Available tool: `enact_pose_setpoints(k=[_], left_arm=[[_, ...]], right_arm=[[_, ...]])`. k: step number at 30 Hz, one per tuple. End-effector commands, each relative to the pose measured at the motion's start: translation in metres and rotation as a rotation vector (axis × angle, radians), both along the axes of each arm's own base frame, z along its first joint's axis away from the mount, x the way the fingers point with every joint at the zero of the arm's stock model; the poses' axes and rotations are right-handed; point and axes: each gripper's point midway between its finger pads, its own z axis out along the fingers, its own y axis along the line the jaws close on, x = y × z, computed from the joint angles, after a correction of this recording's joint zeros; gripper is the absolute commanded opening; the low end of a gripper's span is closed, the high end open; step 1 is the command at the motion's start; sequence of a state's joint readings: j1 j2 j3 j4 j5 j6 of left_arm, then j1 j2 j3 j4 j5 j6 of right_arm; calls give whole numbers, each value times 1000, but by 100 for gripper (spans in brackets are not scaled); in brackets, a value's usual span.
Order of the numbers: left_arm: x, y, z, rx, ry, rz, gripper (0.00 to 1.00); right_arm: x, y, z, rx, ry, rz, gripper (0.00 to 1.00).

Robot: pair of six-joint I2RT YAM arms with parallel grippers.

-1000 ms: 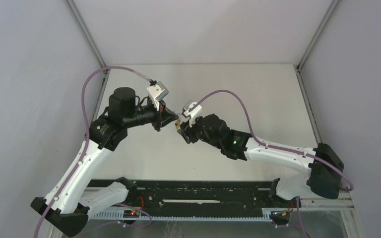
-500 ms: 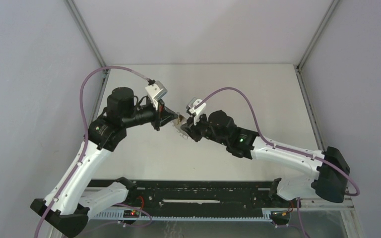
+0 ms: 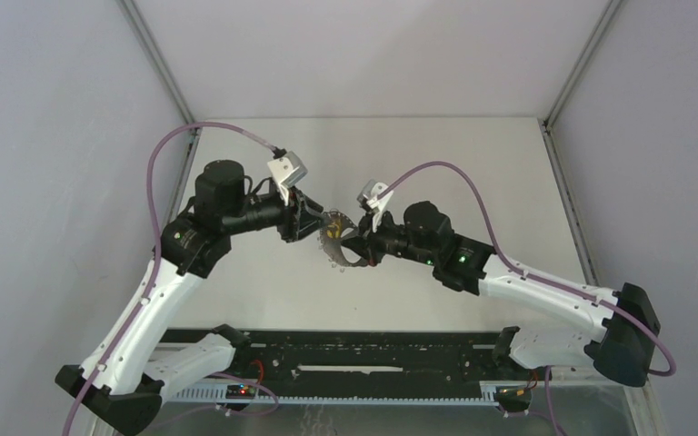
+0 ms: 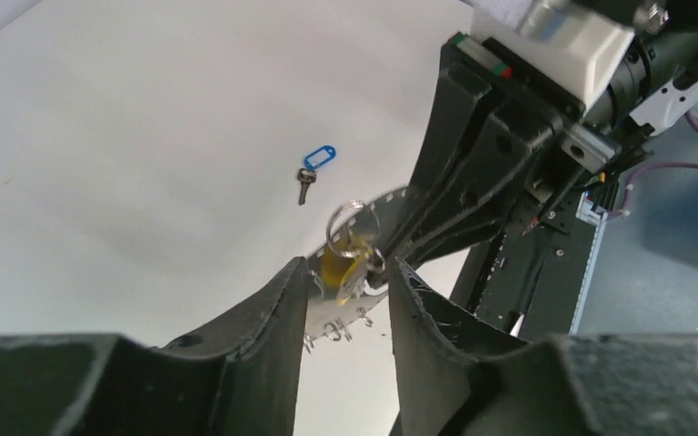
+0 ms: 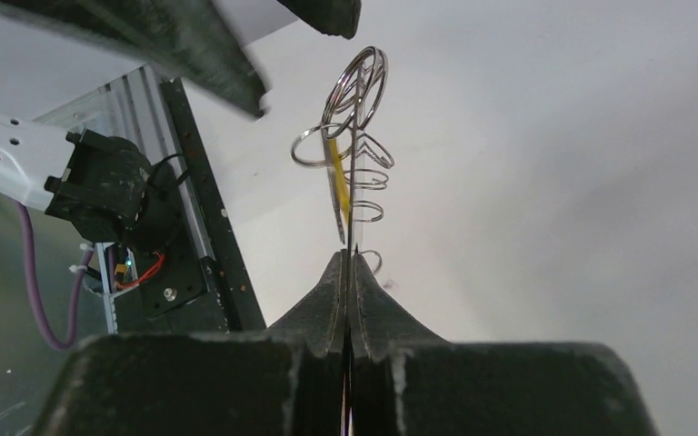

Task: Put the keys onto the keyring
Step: Adjust the keyring.

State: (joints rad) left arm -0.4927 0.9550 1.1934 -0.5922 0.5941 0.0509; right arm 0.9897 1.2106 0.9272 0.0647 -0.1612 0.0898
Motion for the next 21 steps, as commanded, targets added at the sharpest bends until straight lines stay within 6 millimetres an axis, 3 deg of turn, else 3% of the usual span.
enact_pose_setpoints(k=[1, 3, 6, 13, 17, 21], left_arm=[[-10, 6, 32, -5, -111, -33, 51], [-12, 12, 32, 25, -152, -38, 64], [-18, 21, 22, 105, -252, -74, 72], [-26, 38, -11, 291, -646, -210, 82], [-33, 33, -29, 355, -915, -336, 84], [-34, 25, -50, 487, -1311, -481, 85]], right_arm=[[2, -7, 44, 153, -30, 9, 0], [0, -12, 51, 189, -3, 26, 0], [0, -18, 62, 241, 37, 57, 0], [12, -35, 87, 342, 326, 99, 0], [21, -34, 93, 371, 541, 129, 0], [25, -25, 105, 400, 694, 204, 0]])
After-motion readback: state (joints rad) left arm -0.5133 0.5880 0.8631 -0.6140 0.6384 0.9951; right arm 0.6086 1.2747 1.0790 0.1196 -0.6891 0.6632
